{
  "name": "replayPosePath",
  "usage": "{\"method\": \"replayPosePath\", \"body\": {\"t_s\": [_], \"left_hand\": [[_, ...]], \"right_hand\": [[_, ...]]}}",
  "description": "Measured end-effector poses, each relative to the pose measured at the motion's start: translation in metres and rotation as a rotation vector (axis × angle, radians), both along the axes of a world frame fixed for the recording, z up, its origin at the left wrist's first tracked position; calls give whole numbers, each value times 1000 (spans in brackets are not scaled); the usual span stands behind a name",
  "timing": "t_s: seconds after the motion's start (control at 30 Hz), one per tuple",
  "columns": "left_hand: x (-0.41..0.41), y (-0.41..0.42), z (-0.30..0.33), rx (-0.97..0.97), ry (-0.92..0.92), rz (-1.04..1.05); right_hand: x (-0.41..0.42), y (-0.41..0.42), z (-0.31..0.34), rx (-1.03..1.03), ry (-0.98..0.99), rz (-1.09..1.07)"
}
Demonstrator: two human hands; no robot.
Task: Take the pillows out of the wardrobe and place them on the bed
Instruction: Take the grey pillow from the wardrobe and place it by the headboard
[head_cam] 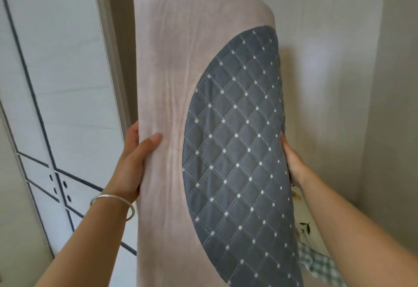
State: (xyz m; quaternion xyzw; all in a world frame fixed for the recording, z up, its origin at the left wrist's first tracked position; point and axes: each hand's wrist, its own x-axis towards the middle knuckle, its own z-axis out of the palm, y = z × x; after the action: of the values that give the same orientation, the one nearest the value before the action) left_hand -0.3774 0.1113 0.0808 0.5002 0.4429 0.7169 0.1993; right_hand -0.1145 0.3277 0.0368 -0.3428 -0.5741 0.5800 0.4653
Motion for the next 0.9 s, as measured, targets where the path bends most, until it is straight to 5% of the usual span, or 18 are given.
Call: {"method": "replayPosePath", "body": {"t_s": [0.47, 0.9], "left_hand": [[-99, -111, -20, 71, 63, 212], [-166, -295, -90, -23, -364, 768]], "right_hand": [[-143, -58, -46, 47, 123, 193], [-340, -178, -69, 315, 73, 428]]}}
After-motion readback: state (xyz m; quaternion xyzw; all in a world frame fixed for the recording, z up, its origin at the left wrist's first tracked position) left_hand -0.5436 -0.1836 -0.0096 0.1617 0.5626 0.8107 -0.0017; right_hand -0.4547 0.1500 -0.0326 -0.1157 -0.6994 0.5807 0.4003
